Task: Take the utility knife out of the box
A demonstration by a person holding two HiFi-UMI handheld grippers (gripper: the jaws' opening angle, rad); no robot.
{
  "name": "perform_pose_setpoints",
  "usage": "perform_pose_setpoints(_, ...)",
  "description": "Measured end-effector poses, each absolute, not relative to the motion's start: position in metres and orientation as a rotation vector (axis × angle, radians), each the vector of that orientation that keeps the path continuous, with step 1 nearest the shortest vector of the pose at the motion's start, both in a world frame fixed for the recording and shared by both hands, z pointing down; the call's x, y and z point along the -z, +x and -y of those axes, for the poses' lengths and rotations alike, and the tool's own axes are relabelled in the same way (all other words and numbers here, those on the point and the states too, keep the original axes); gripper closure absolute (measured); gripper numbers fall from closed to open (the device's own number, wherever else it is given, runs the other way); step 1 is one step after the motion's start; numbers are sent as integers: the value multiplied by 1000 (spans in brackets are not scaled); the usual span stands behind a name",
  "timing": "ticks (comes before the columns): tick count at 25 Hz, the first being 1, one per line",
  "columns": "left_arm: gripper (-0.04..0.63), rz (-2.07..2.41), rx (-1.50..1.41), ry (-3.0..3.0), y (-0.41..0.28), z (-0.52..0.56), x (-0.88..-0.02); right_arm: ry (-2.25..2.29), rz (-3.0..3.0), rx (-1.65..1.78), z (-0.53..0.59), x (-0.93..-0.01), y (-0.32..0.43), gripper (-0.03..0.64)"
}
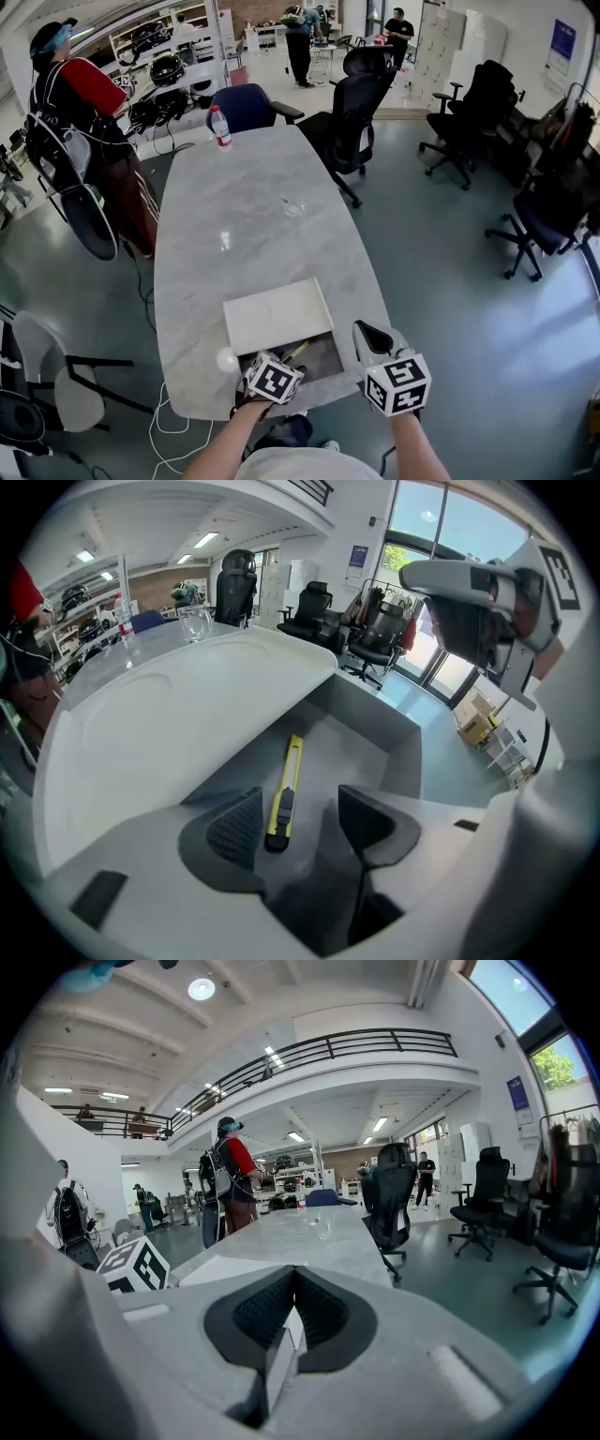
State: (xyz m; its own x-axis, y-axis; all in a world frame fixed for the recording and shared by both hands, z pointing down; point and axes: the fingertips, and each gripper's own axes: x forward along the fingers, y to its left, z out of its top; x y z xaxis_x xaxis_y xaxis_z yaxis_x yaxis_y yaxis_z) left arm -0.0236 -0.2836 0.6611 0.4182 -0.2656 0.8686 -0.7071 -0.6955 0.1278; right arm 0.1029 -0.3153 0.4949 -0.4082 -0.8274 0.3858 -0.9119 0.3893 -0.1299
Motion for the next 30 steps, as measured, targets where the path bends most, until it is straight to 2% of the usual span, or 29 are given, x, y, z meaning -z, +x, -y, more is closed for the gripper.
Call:
perform_pose_setpoints(4, 351, 833, -1243, 2200, -23, 285, -661, 1534, 2387, -478, 316, -496, 103, 612)
perform_pose_setpoints(8, 387, 856, -1308, 2218, -27, 286, -663, 1541, 2385, -483, 316, -497, 102, 612)
perform_pose_setpoints(18, 401, 839, -1349, 2236, -27, 283, -659, 1535, 2387, -488, 313, -494, 99, 612)
perform_pose_setpoints(30, 467, 784, -1387, 2263, -16, 282, -666, 1547, 2387, -486, 311, -499, 106, 612)
